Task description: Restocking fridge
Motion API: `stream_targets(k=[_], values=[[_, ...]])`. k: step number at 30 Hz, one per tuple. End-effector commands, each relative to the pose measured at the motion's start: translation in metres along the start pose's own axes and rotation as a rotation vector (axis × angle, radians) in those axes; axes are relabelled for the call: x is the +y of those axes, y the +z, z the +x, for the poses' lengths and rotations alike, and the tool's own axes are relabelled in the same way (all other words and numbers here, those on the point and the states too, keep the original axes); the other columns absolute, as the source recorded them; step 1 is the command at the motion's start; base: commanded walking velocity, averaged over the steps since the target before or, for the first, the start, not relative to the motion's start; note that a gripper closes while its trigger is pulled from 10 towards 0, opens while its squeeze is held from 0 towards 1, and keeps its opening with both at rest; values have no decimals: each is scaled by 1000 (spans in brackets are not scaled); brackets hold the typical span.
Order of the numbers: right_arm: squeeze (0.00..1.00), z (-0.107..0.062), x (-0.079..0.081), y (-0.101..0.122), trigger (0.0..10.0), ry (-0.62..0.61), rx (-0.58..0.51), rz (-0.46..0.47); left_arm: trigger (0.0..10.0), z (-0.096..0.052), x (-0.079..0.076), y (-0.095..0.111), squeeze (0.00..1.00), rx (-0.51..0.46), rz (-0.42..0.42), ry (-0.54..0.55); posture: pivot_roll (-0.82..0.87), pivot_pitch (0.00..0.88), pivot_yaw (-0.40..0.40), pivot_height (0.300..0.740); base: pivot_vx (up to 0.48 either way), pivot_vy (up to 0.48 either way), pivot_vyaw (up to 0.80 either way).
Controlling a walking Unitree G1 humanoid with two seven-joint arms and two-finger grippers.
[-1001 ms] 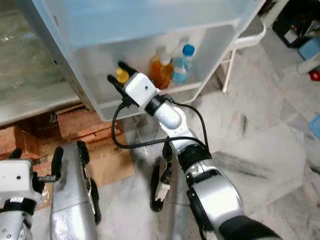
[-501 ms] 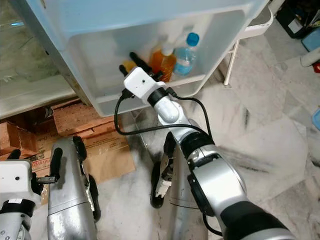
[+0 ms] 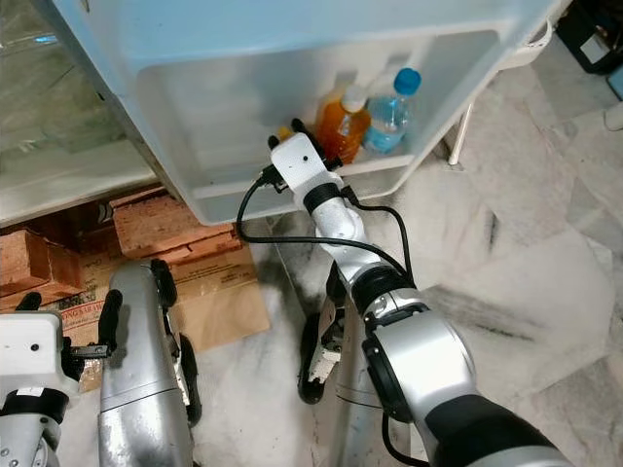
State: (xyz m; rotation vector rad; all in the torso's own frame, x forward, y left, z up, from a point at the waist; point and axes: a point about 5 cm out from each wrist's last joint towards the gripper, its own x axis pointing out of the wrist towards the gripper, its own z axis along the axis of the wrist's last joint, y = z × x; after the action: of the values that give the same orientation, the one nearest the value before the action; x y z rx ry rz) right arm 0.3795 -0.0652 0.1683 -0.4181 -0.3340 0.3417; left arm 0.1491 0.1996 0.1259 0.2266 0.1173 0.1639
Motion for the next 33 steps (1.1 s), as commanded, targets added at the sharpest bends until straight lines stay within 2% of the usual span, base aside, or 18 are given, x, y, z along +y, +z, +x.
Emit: stream_targets(k=[1,6,7,8,11,12,19,20,21,22,24,25,26,29,33], values=[[0,-8,-9,-17,10000,-67,88,32,10000,-4,0,-2,0,24,10,-12,312,438,-84,448,0,0,0],[31,-8,-15,-20,10000,-106,117,52,10000,-3,0,-3,0,29,14,-18,313,436,-82,448,0,0,0],[67,-8,-16,-21,10000,-112,124,70,10000,-3,0,-3,0,31,14,-19,312,436,-82,448,0,0,0],[231,-9,-18,-22,10000,-124,133,86,10000,-3,-1,-3,0,33,14,-21,311,435,-81,448,0,0,0],[275,-9,-21,-23,10000,-143,145,103,10000,-2,-1,-4,0,36,15,-24,310,433,-81,448,0,0,0],[380,-9,-23,-23,10000,-149,147,108,10000,-2,-1,-4,0,37,15,-26,310,433,-81,448,0,0,0],[392,-9,-29,-24,10000,-168,155,106,10000,-1,-2,-4,0,43,16,-31,307,435,-83,448,0,0,0],[459,-8,-29,-24,10000,-169,156,108,10000,-1,-2,-4,0,43,16,-31,307,435,-83,448,0,0,0],[459,-8,-29,-24,10000,-169,156,108,10000,-1,-2,-4,0,43,16,-31,307,435,-83,448,0,0,0],[647,-8,-31,-24,10000,-172,156,109,10000,-1,-3,-4,0,44,17,-32,309,434,-83,448,0,0,0],[663,-8,-31,-24,10000,-171,157,112,10000,0,-3,-4,0,45,18,-32,309,434,-83,448,0,0,0],[906,-8,-31,-24,10000,-170,158,111,10000,0,-3,-4,0,46,19,-32,309,434,-83,448,0,0,0],[992,-9,-32,-24,10000,-170,161,97,10000,0,-3,-4,0,46,21,-33,310,433,-84,448,0,0,0],[1000,-11,-36,-28,10000,-173,182,25,10000,0,-3,-5,0,50,26,-34,308,431,-84,448,0,0,0],[996,-13,-37,-32,10000,-172,207,24,10000,1,-4,-5,0,49,27,-38,305,429,-86,448,0,0,0]])
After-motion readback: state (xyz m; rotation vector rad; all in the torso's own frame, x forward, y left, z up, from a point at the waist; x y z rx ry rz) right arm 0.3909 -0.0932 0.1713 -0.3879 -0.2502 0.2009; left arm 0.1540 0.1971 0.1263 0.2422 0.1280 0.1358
